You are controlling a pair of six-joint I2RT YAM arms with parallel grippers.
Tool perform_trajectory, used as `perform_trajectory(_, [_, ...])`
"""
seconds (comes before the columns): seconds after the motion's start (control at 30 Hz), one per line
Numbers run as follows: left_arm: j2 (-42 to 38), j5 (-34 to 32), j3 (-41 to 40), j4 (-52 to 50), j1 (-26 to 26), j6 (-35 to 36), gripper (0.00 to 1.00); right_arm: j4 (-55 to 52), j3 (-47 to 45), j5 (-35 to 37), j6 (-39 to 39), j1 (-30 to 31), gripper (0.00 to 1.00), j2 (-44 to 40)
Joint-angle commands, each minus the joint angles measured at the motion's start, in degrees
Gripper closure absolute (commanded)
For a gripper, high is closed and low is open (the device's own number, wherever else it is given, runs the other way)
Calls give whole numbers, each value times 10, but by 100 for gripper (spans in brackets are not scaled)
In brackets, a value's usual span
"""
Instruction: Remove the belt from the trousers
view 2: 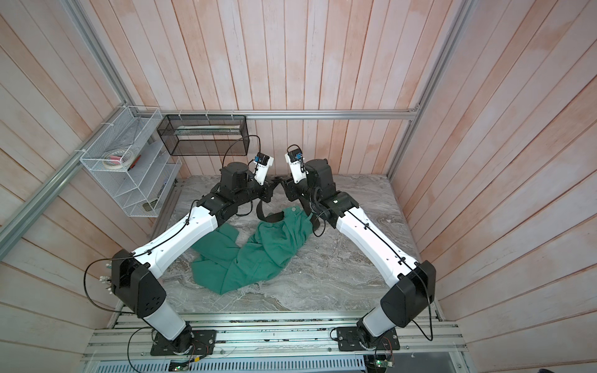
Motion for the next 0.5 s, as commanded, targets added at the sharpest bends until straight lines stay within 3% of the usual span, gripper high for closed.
perform_trajectory(0.0, [-1,3,21,20,-3,-13,100,-34,24,12,-17,1,51,12])
perform_trajectory(0.13, [-1,3,21,21,-5,-13,100,-38,20,15,-22,2,51,10])
perform_trajectory(0.47, [-2,3,21,14,-10,-13,100,-26,-8,5,-15,2,74,11])
